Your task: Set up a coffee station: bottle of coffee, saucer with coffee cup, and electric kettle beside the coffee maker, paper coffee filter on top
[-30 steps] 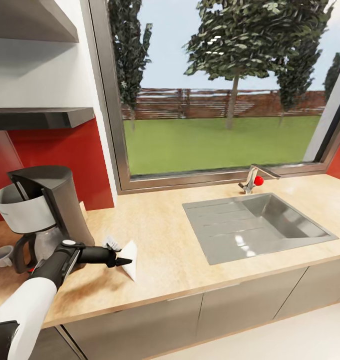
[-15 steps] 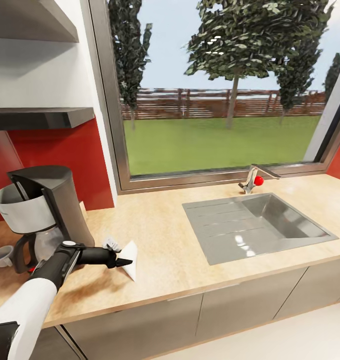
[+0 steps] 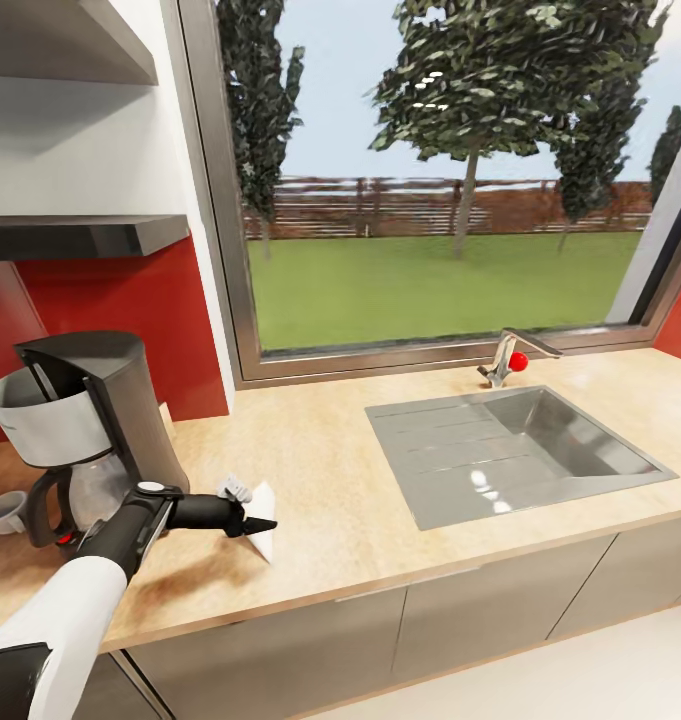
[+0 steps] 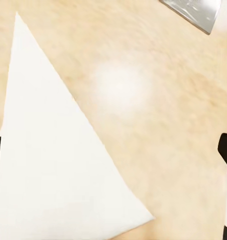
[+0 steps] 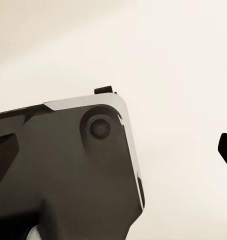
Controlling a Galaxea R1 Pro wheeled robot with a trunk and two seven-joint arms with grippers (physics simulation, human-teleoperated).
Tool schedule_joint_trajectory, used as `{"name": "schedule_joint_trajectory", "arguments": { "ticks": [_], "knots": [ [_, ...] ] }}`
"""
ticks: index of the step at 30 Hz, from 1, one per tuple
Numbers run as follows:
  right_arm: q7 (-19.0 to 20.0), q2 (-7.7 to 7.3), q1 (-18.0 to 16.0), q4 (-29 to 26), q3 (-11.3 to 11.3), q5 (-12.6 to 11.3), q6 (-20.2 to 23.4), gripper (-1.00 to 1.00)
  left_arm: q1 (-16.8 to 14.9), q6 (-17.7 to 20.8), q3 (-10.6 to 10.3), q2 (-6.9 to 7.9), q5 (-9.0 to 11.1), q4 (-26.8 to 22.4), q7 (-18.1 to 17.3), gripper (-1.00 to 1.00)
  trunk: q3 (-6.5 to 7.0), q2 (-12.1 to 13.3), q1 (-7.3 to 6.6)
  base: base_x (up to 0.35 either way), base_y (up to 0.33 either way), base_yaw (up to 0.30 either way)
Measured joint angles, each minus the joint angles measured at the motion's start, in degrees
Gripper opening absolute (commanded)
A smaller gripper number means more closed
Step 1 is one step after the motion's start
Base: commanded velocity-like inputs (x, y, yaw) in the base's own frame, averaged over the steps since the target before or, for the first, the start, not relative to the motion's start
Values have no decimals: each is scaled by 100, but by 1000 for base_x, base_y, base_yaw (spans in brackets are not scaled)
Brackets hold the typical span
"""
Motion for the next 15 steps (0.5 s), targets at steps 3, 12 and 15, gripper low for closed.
{"name": "schedule_joint_trajectory", "arguments": {
  "ticks": [3,12,15],
  "knots": [
    [0,0,0,0,-2,0,0,100,0,0,0,4,-5,1,0,100,0,0,0,0,0,0],
    [0,0,0,0,-3,0,0,100,-1,36,-6,14,-2,0,7,-100,0,0,0,0,0,0],
    [0,-1,0,0,-3,0,1,100,0,36,-6,14,-2,-1,6,-100,0,0,0,0,0,0]
  ]
}}
